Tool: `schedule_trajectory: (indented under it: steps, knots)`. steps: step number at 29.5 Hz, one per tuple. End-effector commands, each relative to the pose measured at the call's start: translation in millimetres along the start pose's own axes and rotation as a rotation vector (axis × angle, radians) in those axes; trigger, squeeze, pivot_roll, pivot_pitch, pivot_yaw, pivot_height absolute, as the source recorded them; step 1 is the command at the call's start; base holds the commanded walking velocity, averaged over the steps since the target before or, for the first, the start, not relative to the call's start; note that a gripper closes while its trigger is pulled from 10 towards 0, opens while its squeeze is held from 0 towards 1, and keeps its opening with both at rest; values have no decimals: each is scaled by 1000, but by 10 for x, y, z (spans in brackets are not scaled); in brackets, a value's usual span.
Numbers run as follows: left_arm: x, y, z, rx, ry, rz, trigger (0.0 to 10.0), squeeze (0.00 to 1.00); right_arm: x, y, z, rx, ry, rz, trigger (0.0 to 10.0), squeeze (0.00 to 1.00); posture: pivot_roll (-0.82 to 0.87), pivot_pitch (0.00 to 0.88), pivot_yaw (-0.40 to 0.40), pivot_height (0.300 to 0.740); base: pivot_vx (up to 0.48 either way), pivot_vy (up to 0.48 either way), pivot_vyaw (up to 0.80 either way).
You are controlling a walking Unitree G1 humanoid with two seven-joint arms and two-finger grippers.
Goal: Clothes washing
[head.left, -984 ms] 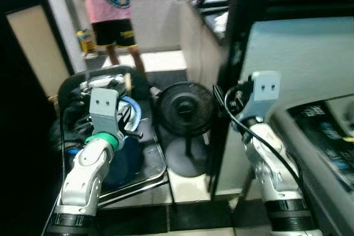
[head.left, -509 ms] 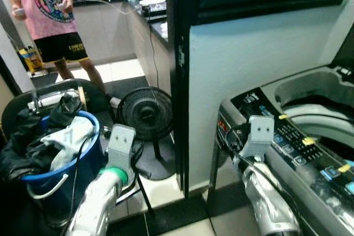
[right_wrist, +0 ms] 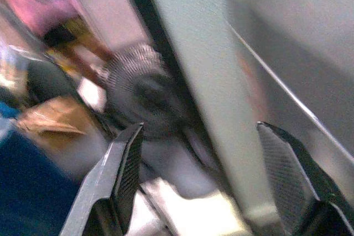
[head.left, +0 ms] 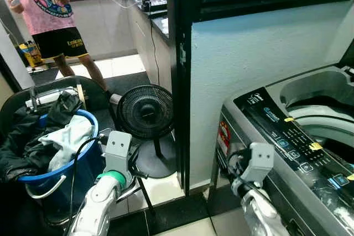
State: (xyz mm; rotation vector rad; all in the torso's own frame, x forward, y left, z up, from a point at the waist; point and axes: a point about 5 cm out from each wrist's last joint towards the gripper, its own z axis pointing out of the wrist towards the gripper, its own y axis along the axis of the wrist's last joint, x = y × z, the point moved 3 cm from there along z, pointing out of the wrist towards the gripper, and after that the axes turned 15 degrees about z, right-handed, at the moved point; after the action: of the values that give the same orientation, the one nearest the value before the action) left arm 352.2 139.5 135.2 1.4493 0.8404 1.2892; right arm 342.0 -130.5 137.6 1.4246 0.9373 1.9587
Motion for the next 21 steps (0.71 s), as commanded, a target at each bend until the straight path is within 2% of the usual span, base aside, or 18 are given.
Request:
schedule_trajectory:
  steps: [1, 2, 4, 6, 8, 9, 11, 12, 15, 18, 21]
  knots:
    - [31, 134, -24, -61, -13, -16, 10000, 0, 234, 48, 3, 4, 137, 90, 10000, 0, -24, 0, 147, 740, 0, 0, 800]
    - [46, 248, -26, -106, -19, -19, 10000, 0, 369, 122, 16, -10, 206, 106, 10000, 0, -21, 0, 151, 740, 0, 0, 800]
    - [81, 383, -25, -151, -15, -16, 10000, 0, 495, 229, 40, -40, 260, 111, 10000, 0, -21, 0, 154, 740, 0, 0, 800]
    - [96, 426, -22, -164, -12, -13, 10000, 0, 528, 267, 50, -55, 273, 113, 10000, 0, -21, 0, 155, 740, 0, 0, 800]
    - [153, 554, -4, -197, 4, -5, 10000, 0, 578, 394, 87, -98, 285, 147, 10000, 0, -21, 0, 156, 740, 0, 0, 800]
    - [193, 668, 18, -225, 4, 29, 10000, 0, 629, 522, 114, -137, 304, 173, 10000, 0, -18, 0, 156, 740, 0, 0, 800]
    - [201, 695, 24, -230, 1, 40, 10000, 0, 644, 558, 119, -147, 311, 180, 10000, 0, -18, 0, 156, 740, 0, 0, 800]
    - [233, 752, 36, -244, 5, 54, 10000, 0, 679, 646, 134, -176, 319, 195, 10000, 0, -18, 0, 154, 740, 0, 0, 800]
    - [241, 764, 36, -247, 7, 57, 10000, 0, 687, 666, 133, -181, 322, 200, 10000, 0, -18, 0, 154, 740, 0, 0, 800]
    - [262, 783, 43, -230, -8, 94, 10000, 0, 609, 756, 196, -195, 242, 92, 10000, 0, -18, 0, 157, 740, 0, 0, 800]
    - [266, 786, 50, -222, -7, 108, 10000, 0, 570, 764, 230, -187, 205, 29, 10000, 0, -18, 0, 157, 740, 0, 0, 800]
